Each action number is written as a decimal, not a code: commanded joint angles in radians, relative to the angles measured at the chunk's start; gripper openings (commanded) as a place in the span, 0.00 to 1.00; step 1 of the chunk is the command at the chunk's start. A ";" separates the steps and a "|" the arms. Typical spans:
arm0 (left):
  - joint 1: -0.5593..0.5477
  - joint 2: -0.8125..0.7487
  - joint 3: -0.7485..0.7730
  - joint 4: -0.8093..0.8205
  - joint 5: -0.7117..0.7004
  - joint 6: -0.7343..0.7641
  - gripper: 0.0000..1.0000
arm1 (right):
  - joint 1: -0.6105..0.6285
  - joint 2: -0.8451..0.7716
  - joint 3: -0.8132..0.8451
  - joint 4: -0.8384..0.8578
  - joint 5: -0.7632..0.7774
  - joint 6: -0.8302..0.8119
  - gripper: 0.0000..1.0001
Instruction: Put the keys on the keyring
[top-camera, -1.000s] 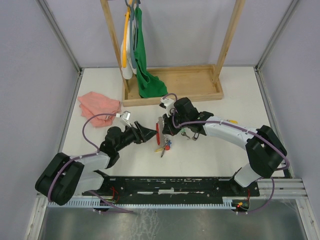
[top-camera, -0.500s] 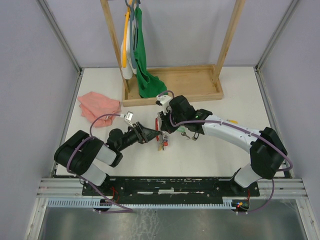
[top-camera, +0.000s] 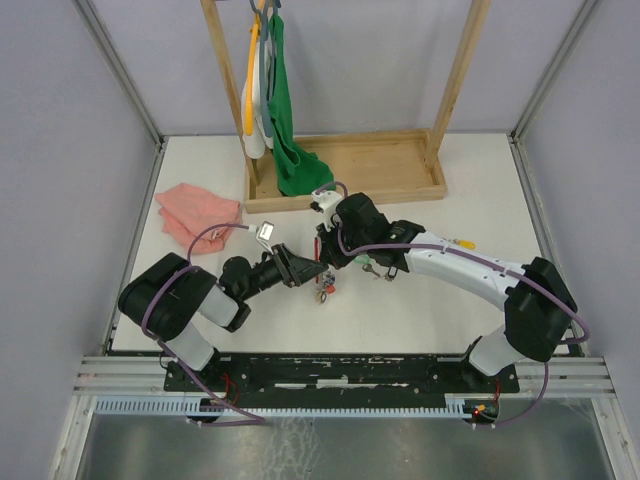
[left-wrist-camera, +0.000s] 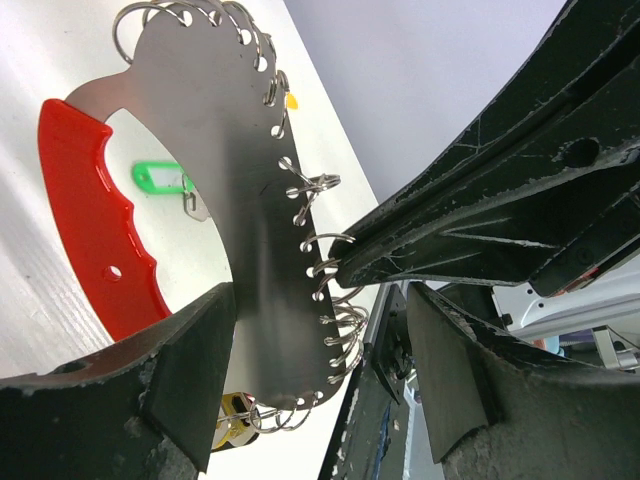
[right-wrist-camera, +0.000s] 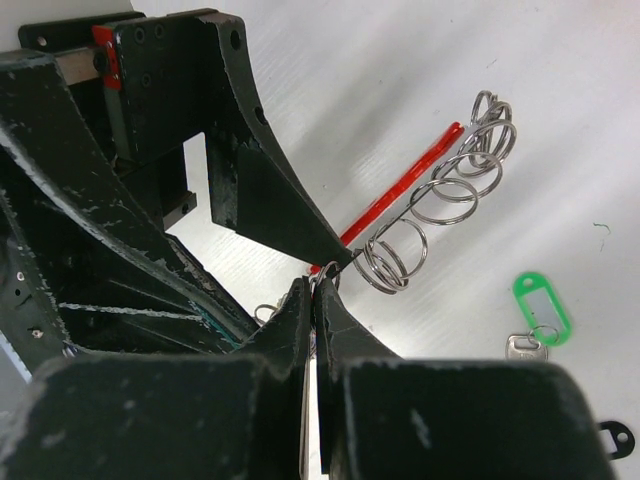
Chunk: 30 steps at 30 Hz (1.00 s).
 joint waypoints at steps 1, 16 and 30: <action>-0.014 0.004 0.031 0.037 0.012 0.061 0.71 | 0.010 -0.053 0.055 0.061 0.020 0.034 0.01; -0.042 -0.026 0.032 0.022 0.032 0.109 0.57 | 0.016 -0.105 0.023 0.092 0.065 0.040 0.01; -0.042 -0.179 -0.024 -0.023 0.059 0.221 0.65 | 0.015 -0.154 -0.047 0.145 0.086 -0.003 0.01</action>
